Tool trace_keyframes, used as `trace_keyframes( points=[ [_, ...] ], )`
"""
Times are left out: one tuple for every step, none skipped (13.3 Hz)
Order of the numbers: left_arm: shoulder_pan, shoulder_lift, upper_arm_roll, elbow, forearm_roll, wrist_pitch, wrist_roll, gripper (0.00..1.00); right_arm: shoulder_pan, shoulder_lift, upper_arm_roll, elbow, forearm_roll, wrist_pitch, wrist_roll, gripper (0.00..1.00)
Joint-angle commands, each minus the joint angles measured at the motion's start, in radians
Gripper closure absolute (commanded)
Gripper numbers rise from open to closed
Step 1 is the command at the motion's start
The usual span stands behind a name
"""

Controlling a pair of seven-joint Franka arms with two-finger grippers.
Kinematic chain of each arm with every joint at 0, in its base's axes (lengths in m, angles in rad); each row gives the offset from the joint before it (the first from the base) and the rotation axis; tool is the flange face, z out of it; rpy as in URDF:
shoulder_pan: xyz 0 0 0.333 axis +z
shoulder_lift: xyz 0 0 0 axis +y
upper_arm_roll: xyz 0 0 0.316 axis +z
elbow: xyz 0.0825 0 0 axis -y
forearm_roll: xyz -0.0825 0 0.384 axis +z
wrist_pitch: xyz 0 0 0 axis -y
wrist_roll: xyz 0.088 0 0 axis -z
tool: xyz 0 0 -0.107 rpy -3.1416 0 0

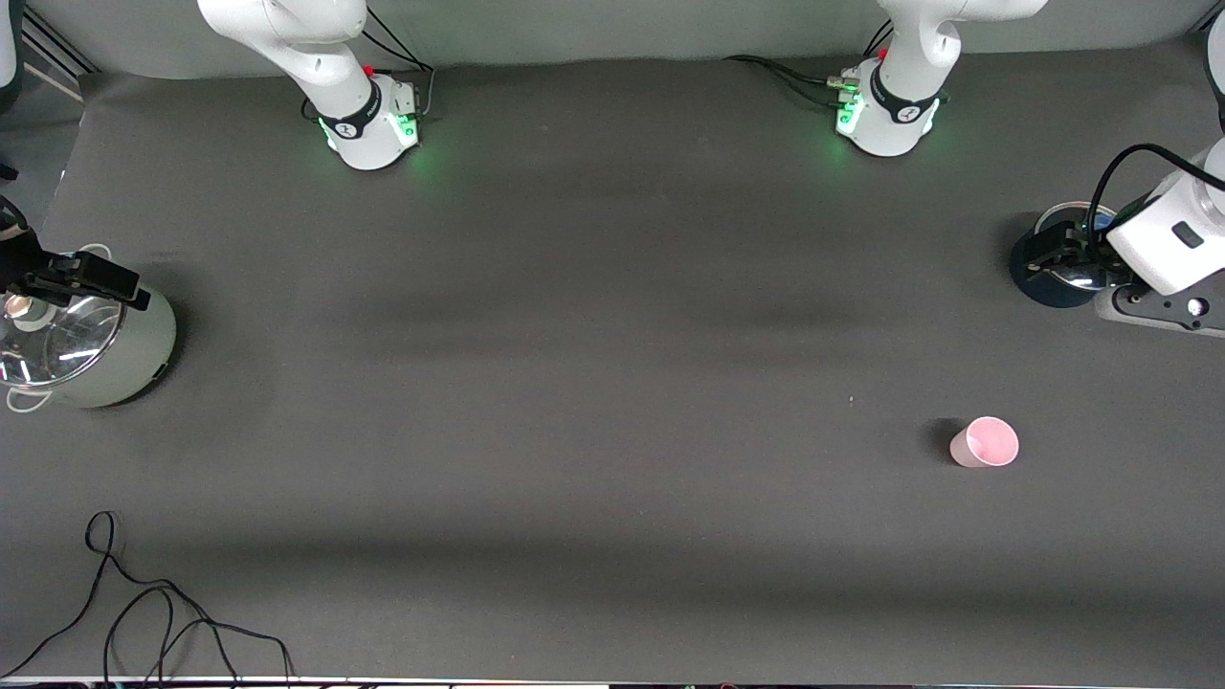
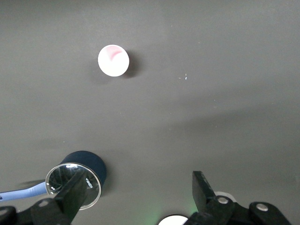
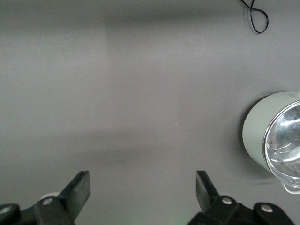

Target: Transfer pink cup from left to right arm

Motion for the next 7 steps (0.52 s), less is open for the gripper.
trace_keyframes(
  points=[
    [0.015,0.017,0.003,0.027,-0.009,-0.01,0.008,0.0,0.002,0.01,0.004,0.025,-0.011,-0.013,0.015,0.0],
    [0.033,0.023,0.0,0.03,-0.009,-0.01,0.011,0.0,0.001,0.01,0.003,0.025,-0.011,-0.013,0.014,0.0],
    [0.035,0.023,0.0,0.03,-0.009,-0.015,0.013,0.0,0.001,0.01,0.003,0.025,-0.011,-0.015,0.014,0.0],
    [0.033,0.025,0.0,0.03,-0.009,-0.015,0.012,0.0,0.001,0.01,0.003,0.027,-0.011,-0.013,0.015,0.0],
    [0.033,0.028,0.0,0.03,-0.009,-0.015,0.011,0.0,0.001,0.009,0.003,0.026,-0.011,-0.013,0.012,0.0],
    [0.032,0.028,0.0,0.03,-0.009,-0.015,0.011,0.0,0.001,0.009,0.003,0.027,-0.014,-0.013,0.012,0.0],
    [0.032,0.028,0.0,0.03,-0.009,-0.015,0.011,0.0,0.001,0.01,0.003,0.029,-0.019,-0.012,0.012,0.0]
  ],
)
